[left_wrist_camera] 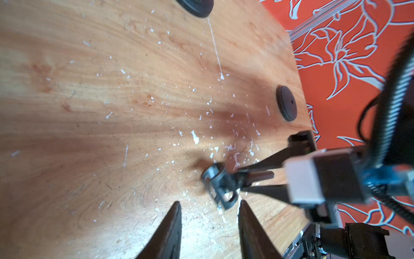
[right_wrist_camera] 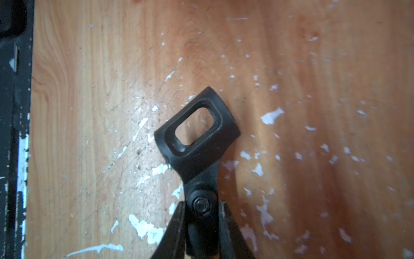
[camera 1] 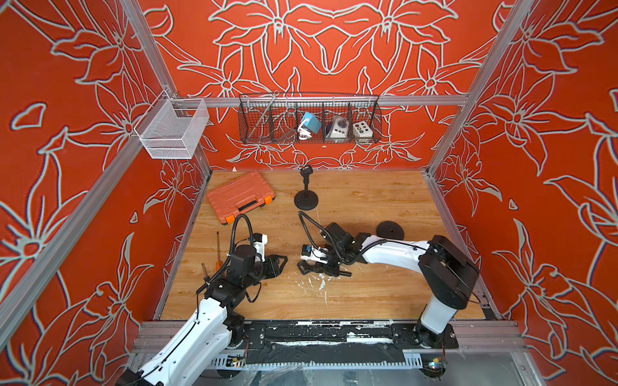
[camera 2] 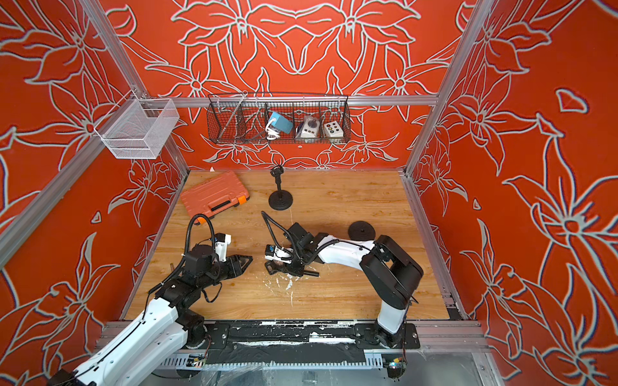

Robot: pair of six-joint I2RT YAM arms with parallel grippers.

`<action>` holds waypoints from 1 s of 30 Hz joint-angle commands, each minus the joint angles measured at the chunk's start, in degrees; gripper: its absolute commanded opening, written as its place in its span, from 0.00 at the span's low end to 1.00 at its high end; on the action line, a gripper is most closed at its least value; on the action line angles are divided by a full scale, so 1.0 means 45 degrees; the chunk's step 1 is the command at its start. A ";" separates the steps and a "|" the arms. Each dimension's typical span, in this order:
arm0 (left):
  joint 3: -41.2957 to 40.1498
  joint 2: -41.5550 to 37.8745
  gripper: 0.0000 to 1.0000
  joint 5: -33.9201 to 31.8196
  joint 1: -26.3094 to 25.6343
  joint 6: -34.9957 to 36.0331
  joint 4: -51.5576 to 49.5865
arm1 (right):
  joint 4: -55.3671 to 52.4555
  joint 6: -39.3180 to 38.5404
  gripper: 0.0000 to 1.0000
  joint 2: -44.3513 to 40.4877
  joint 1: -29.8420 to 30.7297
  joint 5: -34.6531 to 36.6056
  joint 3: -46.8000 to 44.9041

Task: Assemble a microphone stand
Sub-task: Pick up the microphone stand pole from the center of the board.

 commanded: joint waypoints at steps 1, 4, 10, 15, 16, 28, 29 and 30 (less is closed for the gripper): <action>0.0619 0.0403 0.41 0.0251 -0.0194 0.0216 0.0559 | 0.1208 0.1397 0.01 -0.1230 -0.0912 -0.0940 -0.0615; 0.0799 0.0566 0.44 0.0437 -0.0315 0.0285 0.0891 | 0.2041 0.2779 0.00 -0.2042 -0.1882 -0.1196 -0.1416; 0.0975 0.1026 0.49 0.2119 -0.0463 0.0396 0.2678 | 0.3954 0.5412 0.00 -0.3811 -0.3483 -0.2297 -0.2591; 0.0859 0.1655 0.50 0.3425 -0.0785 0.0244 0.5490 | 0.4861 0.7223 0.01 -0.5085 -0.4027 -0.3056 -0.2517; 0.0856 0.1864 0.50 0.3674 -0.0957 0.0293 0.6189 | 0.5105 0.7515 0.01 -0.5298 -0.4047 -0.3161 -0.2489; 0.3572 0.5089 0.50 0.4906 -0.2601 0.1069 0.7534 | 0.8668 0.9991 0.02 -0.5894 -0.4114 -0.4781 -0.1957; 0.3746 0.5244 0.49 0.4873 -0.2622 0.1124 0.7531 | 0.9104 1.0333 0.02 -0.5856 -0.4111 -0.4889 -0.1991; 0.3944 0.5403 0.48 0.4890 -0.2642 0.1159 0.7516 | 0.9542 1.0622 0.02 -0.5826 -0.4129 -0.4979 -0.2018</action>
